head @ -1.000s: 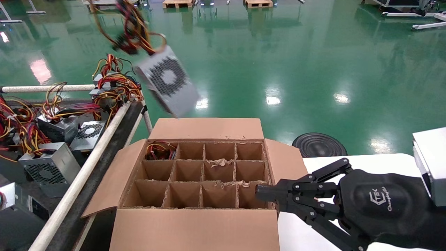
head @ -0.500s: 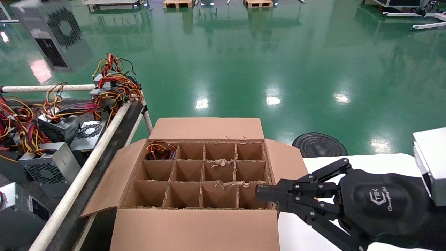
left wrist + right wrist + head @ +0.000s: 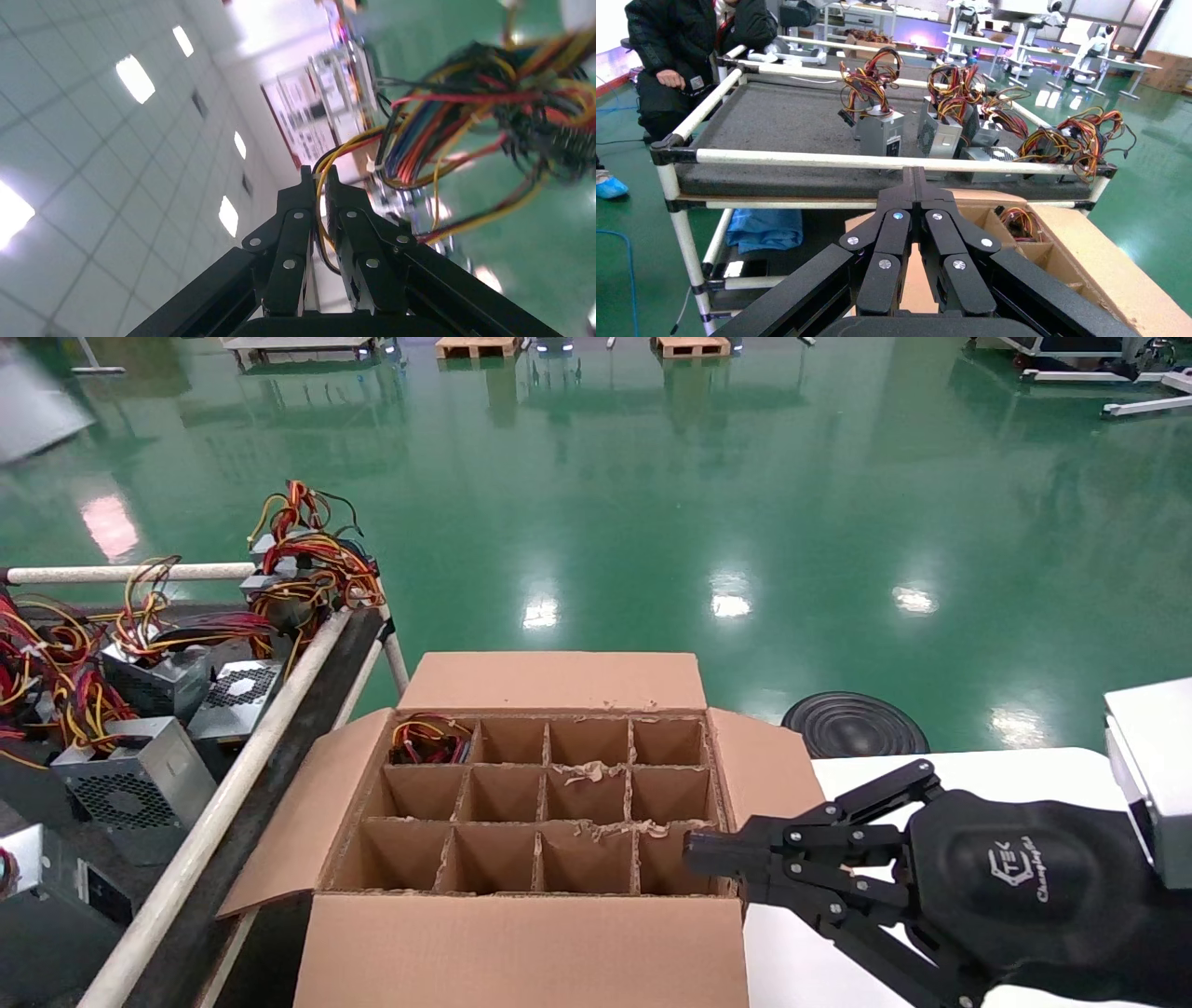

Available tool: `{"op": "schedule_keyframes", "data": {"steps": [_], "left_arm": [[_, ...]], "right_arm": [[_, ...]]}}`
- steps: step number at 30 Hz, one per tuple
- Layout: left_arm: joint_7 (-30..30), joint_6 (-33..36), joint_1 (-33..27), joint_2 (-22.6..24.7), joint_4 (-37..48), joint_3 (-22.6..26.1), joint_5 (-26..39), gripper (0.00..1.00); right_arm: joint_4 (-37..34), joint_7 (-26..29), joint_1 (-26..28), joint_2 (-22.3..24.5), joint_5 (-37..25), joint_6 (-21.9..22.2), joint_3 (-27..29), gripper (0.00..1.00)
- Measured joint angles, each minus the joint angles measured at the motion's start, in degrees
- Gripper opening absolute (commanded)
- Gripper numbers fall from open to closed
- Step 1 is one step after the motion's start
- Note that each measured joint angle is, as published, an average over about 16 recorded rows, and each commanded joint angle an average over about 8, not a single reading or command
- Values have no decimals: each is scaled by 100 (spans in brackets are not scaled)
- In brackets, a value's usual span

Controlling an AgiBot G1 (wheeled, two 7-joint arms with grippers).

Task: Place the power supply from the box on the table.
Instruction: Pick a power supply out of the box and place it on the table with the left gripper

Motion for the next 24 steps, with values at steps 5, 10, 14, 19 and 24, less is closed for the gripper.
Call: {"op": "schedule_keyframes", "data": {"steps": [5,10,14,19,24], "left_arm": [[-85,-44,-184,-109,105,204,271,0],[-219,14,-379,-209,192,423,553,0],[-340,99,-526,-292,245,600,768,0],[-503,242,-696,-379,287,811,1018,0],[-679,449,-878,-415,371,1023,1275,0]], "right_arm": [[0,0,0,0,0,0,0,0],[0,0,0,0,0,0,0,0],[0,0,0,0,0,0,0,0],[0,0,0,0,0,0,0,0],[0,0,0,0,0,0,0,0]]}}
